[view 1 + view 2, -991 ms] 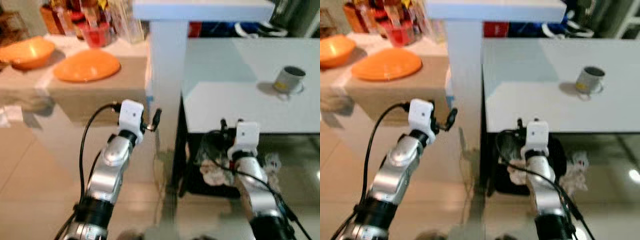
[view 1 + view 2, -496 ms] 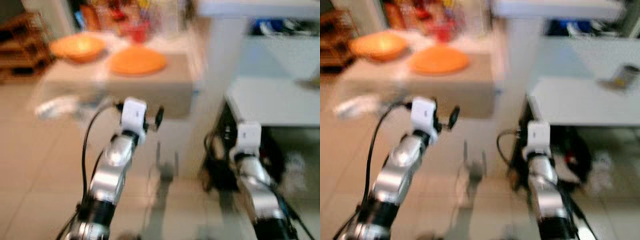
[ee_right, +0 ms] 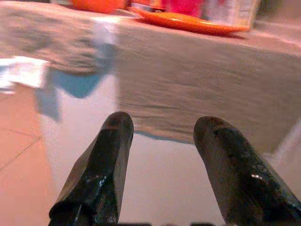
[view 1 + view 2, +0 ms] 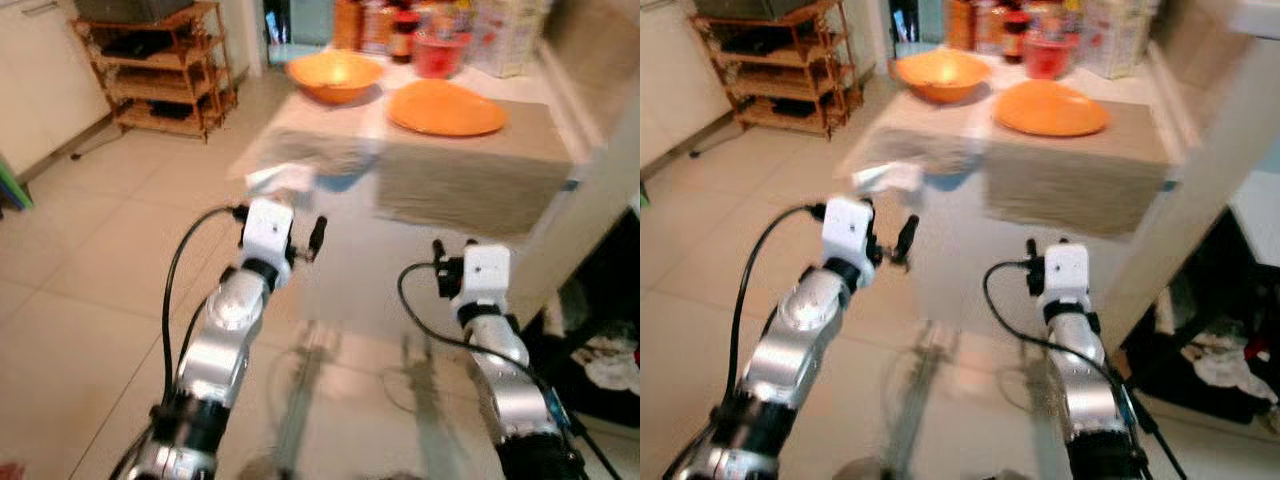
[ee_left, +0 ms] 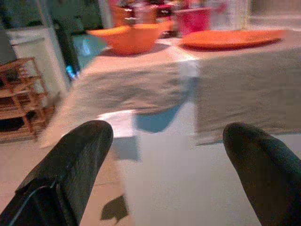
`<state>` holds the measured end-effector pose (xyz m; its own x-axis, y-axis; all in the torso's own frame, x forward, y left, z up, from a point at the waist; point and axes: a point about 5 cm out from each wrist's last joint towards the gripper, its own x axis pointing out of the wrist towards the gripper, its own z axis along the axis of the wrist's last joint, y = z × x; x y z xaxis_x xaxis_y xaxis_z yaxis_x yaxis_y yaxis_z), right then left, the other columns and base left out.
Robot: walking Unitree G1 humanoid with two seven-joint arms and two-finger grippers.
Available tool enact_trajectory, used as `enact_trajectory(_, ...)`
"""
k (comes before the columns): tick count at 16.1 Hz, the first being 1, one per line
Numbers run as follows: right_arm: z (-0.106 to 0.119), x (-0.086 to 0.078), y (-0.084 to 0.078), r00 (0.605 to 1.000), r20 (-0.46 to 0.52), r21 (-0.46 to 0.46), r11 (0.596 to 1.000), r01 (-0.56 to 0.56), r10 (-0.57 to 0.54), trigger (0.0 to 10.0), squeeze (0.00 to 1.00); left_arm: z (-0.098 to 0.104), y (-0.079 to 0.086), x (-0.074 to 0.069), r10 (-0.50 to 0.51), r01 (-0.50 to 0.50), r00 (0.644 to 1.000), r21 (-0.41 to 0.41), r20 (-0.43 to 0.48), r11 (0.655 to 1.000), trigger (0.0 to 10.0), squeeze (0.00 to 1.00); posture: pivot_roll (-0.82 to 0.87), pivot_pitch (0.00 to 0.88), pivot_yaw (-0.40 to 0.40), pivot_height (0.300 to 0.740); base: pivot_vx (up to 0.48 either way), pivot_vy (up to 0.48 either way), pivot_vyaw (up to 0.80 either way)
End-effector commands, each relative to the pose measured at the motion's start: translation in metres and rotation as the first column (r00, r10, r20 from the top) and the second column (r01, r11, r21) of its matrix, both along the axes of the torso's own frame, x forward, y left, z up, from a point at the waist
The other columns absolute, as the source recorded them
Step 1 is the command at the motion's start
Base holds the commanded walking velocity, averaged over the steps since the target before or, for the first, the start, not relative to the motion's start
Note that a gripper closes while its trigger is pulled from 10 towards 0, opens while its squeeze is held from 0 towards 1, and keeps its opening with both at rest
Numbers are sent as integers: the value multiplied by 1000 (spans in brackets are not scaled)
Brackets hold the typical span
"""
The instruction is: Setting the table
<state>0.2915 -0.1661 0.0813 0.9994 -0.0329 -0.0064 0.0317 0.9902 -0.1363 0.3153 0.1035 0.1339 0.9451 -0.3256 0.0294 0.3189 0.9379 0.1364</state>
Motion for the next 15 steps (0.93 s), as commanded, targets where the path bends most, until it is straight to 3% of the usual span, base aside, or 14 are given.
enact_trajectory(1, 6, 3, 2, 1000, 20, 1, 1000, -4, 4, 10000, 0, 3, 3, 1, -5, 5, 1000, 8, 6, 1000, 10000, 0, 44, 0, 7, 722, 0, 0, 0)
enact_trajectory(8, 13, 4, 0, 997, 81, -37, 999, 14, -11, 10000, 0, 7, -1, 0, -65, 66, 997, -5, 31, 998, 10000, 0, 46, 0, 9, 722, 480, 0, 0)
enact_trajectory(12, 20, 6, -13, 988, 126, -30, 995, 93, -88, 10000, 0, 8, -3, 0, -84, 84, 996, -8, 39, 996, 10000, 0, 48, 0, 7, 722, 480, 0, 0)
enact_trajectory(15, 18, 7, -10, 989, 118, -28, 996, 90, -87, 10000, 0, 8, -3, -1, -87, 88, 995, -9, 45, 996, 10000, 0, 54, 0, 5, 722, 480, 0, -783)
